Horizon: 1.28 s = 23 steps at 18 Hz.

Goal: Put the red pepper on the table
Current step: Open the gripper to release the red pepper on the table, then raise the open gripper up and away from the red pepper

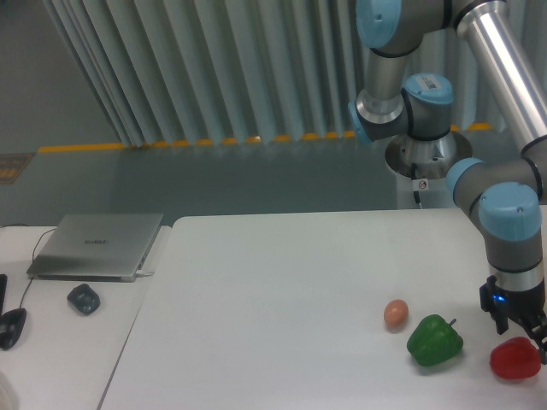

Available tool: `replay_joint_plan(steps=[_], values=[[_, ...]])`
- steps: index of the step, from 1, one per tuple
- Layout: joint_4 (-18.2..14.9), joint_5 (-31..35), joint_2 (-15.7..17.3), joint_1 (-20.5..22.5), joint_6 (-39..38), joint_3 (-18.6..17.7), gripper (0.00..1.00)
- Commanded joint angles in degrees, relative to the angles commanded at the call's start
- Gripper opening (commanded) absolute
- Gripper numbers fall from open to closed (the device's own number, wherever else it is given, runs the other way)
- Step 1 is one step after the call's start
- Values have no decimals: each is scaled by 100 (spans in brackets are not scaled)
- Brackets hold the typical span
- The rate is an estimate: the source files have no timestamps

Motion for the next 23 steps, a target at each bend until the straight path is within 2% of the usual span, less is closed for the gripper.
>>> replay_joint_plan(steps=[1,5,7,9,12,14,20,23], values=[[-44,18,158,0,-9,-17,100],[-114,27,448,52,-97,0,100],[-403,-69,519,201,-35,61,100],[-632,-551,528,412,-35,218,100],[-1342,-580,511,562,236,553,100],[-1686,-615,476,711,770,633,100],[-1653,-554,230,905,1695,659,100],[-1652,-562,107,1098,1880,668,100]])
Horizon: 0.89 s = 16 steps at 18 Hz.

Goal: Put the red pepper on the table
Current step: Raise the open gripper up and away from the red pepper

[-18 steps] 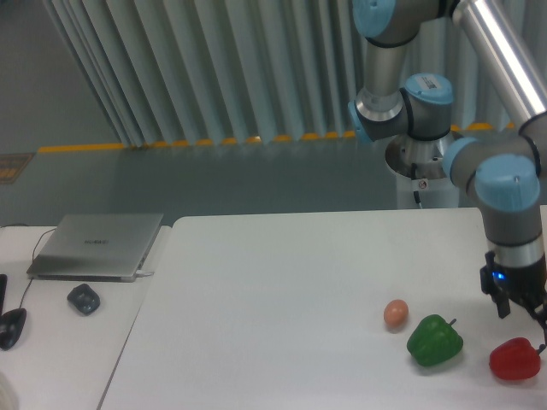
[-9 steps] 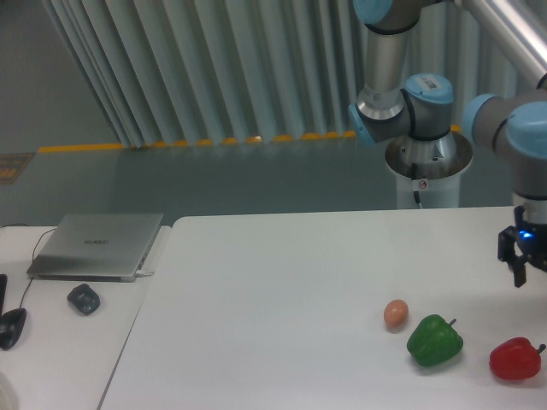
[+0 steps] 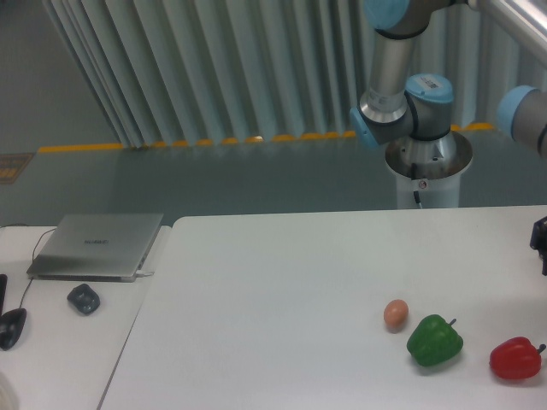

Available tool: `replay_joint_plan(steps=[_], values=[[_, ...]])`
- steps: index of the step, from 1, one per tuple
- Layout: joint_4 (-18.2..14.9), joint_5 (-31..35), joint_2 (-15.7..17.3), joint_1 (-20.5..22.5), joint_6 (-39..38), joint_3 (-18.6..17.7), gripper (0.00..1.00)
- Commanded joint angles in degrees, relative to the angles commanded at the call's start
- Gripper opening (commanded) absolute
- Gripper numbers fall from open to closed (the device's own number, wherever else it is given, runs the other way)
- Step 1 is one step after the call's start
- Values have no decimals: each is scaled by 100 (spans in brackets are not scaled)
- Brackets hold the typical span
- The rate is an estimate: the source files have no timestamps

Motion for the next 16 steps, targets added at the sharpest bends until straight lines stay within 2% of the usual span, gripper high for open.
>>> replay_joint_plan(steps=[3,16], values=[[-9,-70,-44,124,194,-17,100],[44,-79,-97,71,194,-26,100]])
